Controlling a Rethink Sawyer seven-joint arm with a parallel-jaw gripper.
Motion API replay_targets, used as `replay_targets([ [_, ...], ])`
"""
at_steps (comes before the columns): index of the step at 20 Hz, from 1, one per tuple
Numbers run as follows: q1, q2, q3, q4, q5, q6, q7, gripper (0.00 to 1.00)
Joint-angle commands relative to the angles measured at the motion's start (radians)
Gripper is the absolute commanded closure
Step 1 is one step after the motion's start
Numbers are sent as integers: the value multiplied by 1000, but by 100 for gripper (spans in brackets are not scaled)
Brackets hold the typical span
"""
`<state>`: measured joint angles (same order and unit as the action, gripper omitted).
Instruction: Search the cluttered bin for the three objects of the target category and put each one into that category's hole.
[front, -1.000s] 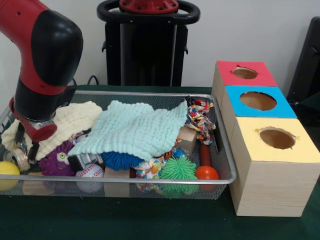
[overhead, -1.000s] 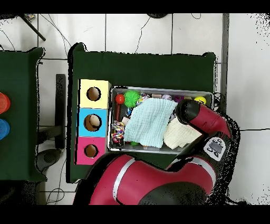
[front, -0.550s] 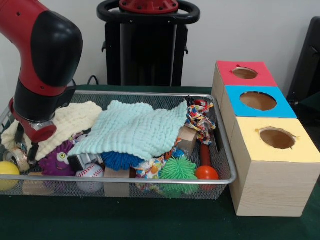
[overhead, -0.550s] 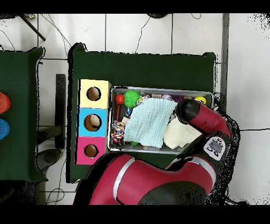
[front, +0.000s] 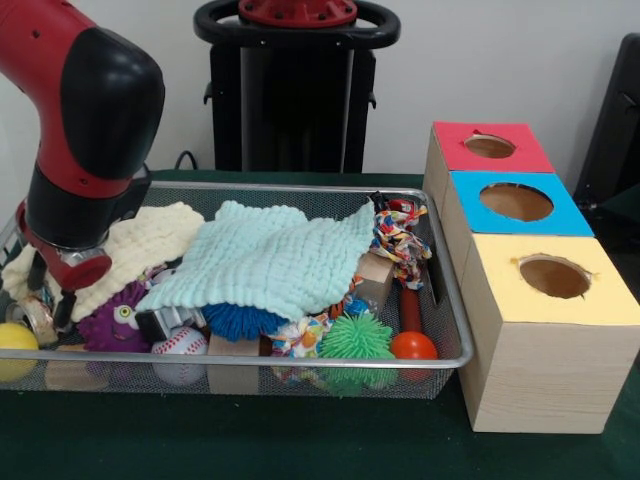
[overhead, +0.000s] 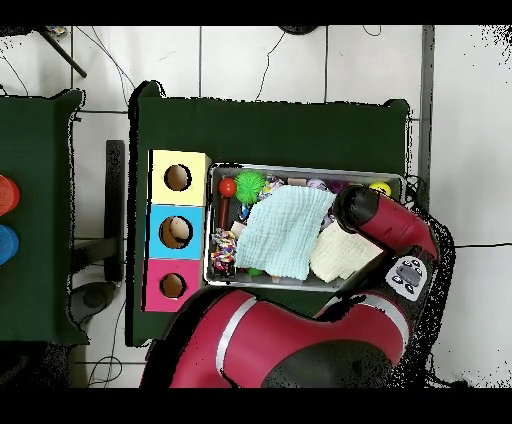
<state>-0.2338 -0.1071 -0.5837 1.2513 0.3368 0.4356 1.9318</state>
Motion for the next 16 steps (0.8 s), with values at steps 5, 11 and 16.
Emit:
replay_targets([
  [5,-54,140,84,-93,1,-76,157,0],
  [11,-59,158,80,-119,5,-79,161,0],
  [16,-55,172,75,-130,9,-91,171,0],
])
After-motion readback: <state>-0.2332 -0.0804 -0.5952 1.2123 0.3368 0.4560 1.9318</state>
